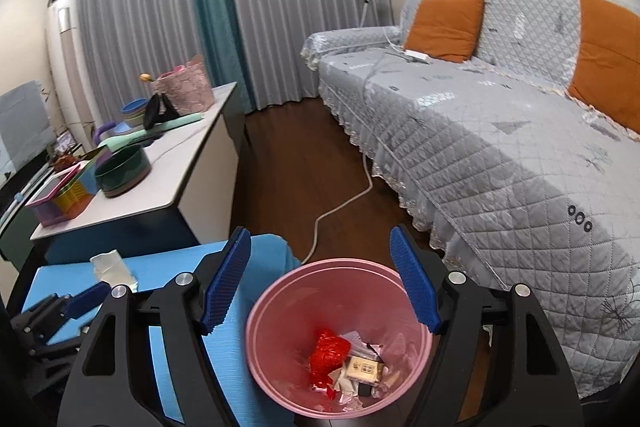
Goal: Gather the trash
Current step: 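Move both open grippers back toward the table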
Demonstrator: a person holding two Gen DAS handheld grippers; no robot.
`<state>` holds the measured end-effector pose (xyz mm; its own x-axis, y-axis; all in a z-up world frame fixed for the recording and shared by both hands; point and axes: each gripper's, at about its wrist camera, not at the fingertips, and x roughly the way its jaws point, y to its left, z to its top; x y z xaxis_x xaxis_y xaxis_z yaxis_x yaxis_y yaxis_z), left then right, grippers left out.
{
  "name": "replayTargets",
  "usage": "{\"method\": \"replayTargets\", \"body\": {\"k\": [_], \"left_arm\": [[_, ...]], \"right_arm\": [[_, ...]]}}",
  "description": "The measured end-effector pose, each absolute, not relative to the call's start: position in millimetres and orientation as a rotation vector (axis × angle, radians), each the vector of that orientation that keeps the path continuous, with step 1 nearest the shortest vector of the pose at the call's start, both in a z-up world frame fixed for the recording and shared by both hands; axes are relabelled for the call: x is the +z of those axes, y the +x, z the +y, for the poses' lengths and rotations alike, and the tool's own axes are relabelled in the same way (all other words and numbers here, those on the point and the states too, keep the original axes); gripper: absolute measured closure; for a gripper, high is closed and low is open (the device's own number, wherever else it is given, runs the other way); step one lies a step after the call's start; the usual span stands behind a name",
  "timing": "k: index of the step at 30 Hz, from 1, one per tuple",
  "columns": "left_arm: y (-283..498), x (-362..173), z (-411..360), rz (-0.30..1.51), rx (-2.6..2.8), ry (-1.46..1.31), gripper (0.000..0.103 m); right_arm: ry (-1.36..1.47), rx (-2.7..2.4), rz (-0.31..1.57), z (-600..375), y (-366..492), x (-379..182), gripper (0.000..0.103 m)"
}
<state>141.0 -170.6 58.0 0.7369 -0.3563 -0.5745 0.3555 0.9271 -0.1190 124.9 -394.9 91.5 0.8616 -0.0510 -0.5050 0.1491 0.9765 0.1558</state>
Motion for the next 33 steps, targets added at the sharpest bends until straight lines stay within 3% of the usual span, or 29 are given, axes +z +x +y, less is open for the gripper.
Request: {"method": "replayTargets", "body": {"k": [4, 9, 12, 27, 33], "left_arm": [[128, 66, -141, 0.616, -0.353, -0.01, 0.059], [111, 72, -97, 0.601, -0.296, -0.023, 0.063], [102, 74, -67, 0.597, -0.25, -0.031, 0.065], [78, 60, 53, 0.575, -0.03, -0.12, 0.07], [81, 41, 73, 0.601, 0.017, -0.156, 0.073]], "right_arm": [[0.213, -0.042, 0.521, -374, 120, 89, 0.039], [0.231, 0.06, 0.533, -341, 111, 84, 0.061], [0.195, 0.113, 0.528, -315, 104, 84, 0.065], [0.147, 0.383, 0.633, -199, 100, 50, 0.073], [0.113, 0.456, 0.726, -165, 115, 22, 0.071]]}}
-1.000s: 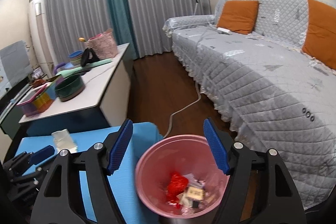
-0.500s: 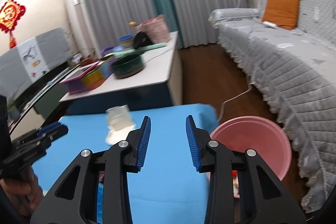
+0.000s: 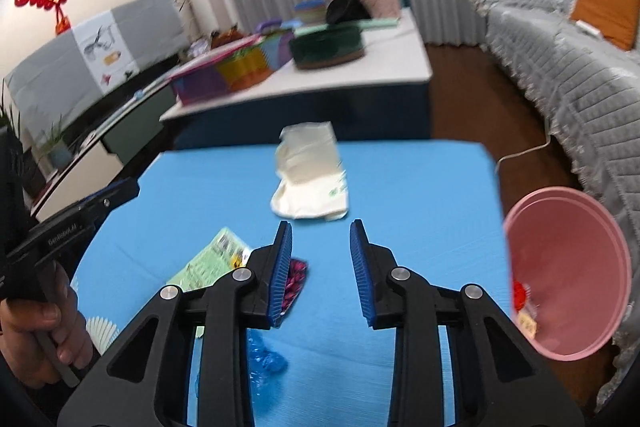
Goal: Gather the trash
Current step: 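Move both open grippers back toward the table, then grasp the pink-black packet with the right gripper while the left grasps the green wrapper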
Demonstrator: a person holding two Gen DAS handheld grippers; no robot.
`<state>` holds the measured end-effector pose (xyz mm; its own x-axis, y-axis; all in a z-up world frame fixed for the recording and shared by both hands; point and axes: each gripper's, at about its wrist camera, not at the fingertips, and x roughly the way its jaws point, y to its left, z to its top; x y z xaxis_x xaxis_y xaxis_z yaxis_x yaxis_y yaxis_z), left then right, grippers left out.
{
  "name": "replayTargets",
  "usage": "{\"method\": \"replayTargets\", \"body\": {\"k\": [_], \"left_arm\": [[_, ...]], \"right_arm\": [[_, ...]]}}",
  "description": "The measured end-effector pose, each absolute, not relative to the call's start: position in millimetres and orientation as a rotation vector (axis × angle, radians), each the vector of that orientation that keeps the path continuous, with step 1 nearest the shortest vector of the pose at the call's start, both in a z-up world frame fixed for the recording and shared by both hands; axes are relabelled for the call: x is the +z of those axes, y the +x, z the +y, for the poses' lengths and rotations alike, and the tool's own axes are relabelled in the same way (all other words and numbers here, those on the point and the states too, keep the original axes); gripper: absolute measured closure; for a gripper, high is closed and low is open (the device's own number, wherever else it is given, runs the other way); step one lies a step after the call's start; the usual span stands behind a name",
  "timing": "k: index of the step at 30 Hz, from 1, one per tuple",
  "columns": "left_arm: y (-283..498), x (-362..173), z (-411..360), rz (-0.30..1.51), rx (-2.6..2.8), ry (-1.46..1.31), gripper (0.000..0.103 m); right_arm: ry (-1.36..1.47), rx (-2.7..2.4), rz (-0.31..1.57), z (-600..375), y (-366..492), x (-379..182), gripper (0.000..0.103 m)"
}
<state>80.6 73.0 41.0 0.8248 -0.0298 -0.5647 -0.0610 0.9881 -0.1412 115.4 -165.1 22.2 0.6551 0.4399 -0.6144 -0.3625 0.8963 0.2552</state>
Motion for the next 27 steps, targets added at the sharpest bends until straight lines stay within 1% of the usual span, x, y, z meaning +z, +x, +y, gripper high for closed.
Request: {"method": "replayTargets", "body": {"k": [4, 5, 7, 9, 11, 20, 22, 24, 26, 27], "left_arm": [[81, 33, 82, 0.613, 0.031, -0.173, 0.073], [82, 32, 83, 0.616, 0.033, -0.177, 0.073], [84, 28, 85, 0.623, 0.036, -0.179, 0.073], [86, 25, 85, 0.627, 0.037, -0.177, 0.073], [88, 23, 86, 0.63, 0.037, -0.177, 0.073], [95, 18, 91, 0.645, 0.044, -0.193, 0.073], [96, 15, 89, 0.651, 0.039, -0.19, 0.073], [97, 13, 87, 0.657, 0.033, -0.187, 0.073], [99, 10, 83, 0.664, 0.026, -0.177, 0.073], [99, 9, 81, 0.667, 0.023, -0.174, 0.073]], "right_arm": [[0.086, 0.484, 0.773, -147, 126, 7, 0.071], [0.083, 0.492, 0.785, -143, 129, 3, 0.068], [0.078, 0.512, 0.82, -133, 136, -7, 0.066], [0.071, 0.517, 0.834, -128, 140, -13, 0.061], [0.061, 0.534, 0.867, -120, 146, -24, 0.057], [0.032, 0.557, 0.945, -101, 158, -51, 0.057], [0.024, 0.555, 0.944, -100, 159, -52, 0.06], [0.021, 0.556, 0.943, -99, 161, -52, 0.069], [0.016, 0.563, 0.944, -99, 160, -52, 0.071], [0.014, 0.565, 0.942, -99, 160, -52, 0.075]]}}
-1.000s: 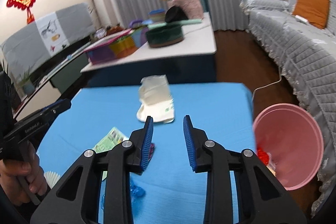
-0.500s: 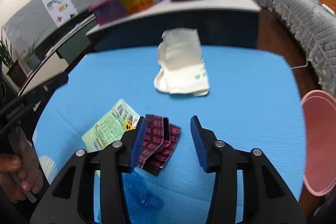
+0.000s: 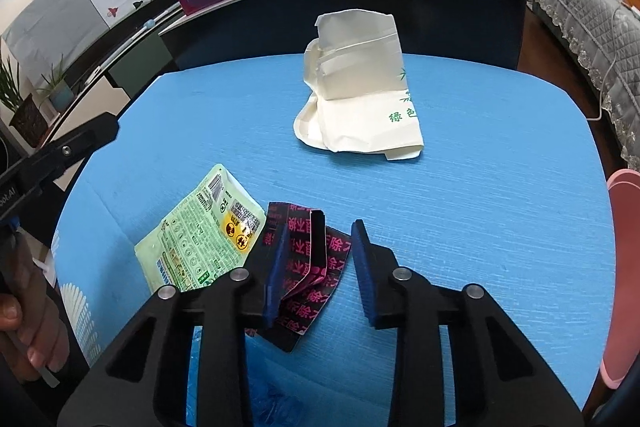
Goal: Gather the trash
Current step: 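Grasp the pink-black packet with the right gripper while the left grasps the green wrapper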
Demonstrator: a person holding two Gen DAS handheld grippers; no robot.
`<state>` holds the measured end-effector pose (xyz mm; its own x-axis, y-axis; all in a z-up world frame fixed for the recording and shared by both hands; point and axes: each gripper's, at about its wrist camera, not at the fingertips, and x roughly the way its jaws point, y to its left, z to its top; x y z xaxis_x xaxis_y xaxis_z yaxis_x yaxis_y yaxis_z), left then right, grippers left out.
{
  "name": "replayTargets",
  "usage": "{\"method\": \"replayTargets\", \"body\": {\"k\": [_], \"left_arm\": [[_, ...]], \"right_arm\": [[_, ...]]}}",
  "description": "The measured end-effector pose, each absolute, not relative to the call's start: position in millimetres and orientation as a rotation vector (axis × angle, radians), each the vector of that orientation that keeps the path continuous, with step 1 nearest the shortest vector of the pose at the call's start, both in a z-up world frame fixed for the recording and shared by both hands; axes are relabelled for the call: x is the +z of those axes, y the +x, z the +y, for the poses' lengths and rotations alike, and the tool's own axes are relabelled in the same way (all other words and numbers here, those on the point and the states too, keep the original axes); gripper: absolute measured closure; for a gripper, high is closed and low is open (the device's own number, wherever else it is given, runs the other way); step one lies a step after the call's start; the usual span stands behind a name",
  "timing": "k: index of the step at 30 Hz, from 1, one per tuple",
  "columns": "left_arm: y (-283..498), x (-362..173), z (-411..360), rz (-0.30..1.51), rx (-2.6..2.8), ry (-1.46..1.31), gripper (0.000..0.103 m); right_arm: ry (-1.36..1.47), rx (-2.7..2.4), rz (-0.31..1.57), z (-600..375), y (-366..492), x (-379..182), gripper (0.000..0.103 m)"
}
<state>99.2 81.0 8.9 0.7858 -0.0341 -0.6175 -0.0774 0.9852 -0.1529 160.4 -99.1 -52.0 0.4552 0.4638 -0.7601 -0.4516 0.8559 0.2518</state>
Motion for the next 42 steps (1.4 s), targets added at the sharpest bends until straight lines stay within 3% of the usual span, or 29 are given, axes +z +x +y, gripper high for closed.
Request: {"method": "replayTargets", "body": {"k": [3, 5, 11, 28, 30, 32, 38, 42], "left_arm": [[101, 5, 76, 0.679, 0.018, -0.167, 0.073], [102, 2, 72, 0.689, 0.013, -0.164, 0.073], [106, -12, 49, 0.729, -0.019, -0.123, 0.073], [114, -48, -4, 0.85, -0.066, 0.028, 0.072], [115, -50, -1, 0.865, -0.051, 0.033, 0.072], [116, -51, 2, 0.875, -0.045, 0.029, 0.073], [116, -52, 11, 0.882, -0.026, 0.022, 0.098], [114, -48, 21, 0.867, 0.001, 0.003, 0.099]], "right_arm": [[0.01, 0.569, 0.928, -101, 160, -49, 0.082], [0.01, 0.559, 0.921, -105, 161, -48, 0.103], [0.045, 0.51, 0.913, -128, 165, -43, 0.103], [0.108, 0.496, 0.932, -148, 168, -43, 0.097], [0.11, 0.508, 0.934, -145, 168, -43, 0.079], [0.113, 0.528, 0.929, -141, 167, -42, 0.069], [0.095, 0.571, 0.936, -123, 169, -44, 0.066], [0.08, 0.581, 0.959, -114, 172, -50, 0.066]]}}
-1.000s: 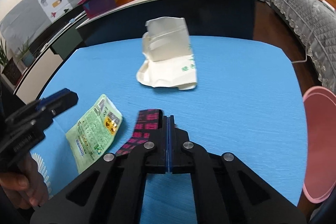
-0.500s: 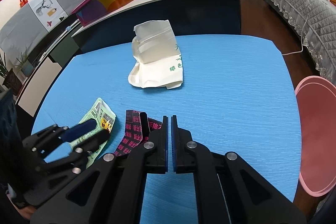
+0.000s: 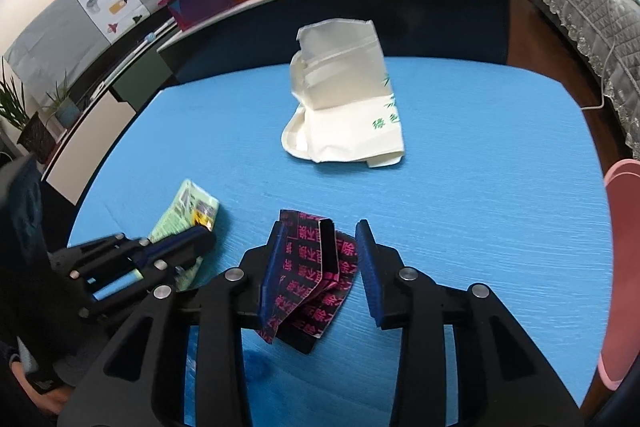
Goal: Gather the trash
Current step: 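Grasp the pink-black packet with the right gripper while the left grasps the green wrapper, then carry packet and green wrapper toward the pink bin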
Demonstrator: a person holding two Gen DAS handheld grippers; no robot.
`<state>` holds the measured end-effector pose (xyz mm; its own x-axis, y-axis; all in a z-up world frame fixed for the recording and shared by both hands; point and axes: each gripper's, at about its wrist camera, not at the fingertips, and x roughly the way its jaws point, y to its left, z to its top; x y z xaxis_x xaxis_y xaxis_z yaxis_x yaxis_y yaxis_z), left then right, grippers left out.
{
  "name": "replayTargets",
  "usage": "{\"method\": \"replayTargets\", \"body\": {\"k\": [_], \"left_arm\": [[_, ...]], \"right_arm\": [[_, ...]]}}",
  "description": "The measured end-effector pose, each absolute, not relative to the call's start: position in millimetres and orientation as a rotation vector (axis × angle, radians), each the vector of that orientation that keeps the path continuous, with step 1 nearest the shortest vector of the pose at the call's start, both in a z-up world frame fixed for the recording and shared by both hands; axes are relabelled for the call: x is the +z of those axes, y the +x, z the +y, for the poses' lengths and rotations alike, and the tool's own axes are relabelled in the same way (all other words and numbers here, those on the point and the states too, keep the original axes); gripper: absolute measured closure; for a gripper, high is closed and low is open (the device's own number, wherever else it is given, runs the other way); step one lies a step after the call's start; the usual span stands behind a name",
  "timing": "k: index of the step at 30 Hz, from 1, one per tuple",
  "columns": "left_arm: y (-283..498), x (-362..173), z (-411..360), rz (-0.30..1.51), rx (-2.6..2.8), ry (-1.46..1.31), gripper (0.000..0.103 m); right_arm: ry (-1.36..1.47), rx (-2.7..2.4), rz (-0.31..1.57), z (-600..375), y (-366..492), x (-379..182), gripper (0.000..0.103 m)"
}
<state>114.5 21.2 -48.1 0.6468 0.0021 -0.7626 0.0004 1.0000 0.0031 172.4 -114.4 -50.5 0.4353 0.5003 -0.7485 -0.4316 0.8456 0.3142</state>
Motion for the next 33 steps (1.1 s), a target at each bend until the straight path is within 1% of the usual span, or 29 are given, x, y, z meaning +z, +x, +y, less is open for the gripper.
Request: {"method": "replayTargets", "body": {"k": [1, 2, 3, 4, 12, 18, 33], "left_arm": [[115, -48, 23, 0.865, 0.006, -0.002, 0.099], [115, -47, 25, 0.862, 0.01, -0.008, 0.099], [114, -46, 27, 0.857, 0.015, -0.013, 0.1], [114, -45, 28, 0.852, 0.017, -0.016, 0.1], [111, -26, 32, 0.76, 0.022, -0.03, 0.102], [106, -5, 29, 0.683, 0.006, -0.041, 0.103], [82, 33, 14, 0.595, -0.039, -0.051, 0.103]], "right_arm": [[0.075, 0.585, 0.967, -112, 173, -53, 0.066], [0.07, 0.586, 0.97, -111, 173, -54, 0.069], [0.059, 0.59, 0.976, -108, 174, -55, 0.076], [0.049, 0.592, 0.978, -106, 173, -56, 0.081], [0.028, 0.579, 0.907, -111, 168, -39, 0.095], [0.069, 0.52, 0.854, -133, 170, -23, 0.097], [0.096, 0.446, 0.756, -173, 142, 13, 0.097]]}}
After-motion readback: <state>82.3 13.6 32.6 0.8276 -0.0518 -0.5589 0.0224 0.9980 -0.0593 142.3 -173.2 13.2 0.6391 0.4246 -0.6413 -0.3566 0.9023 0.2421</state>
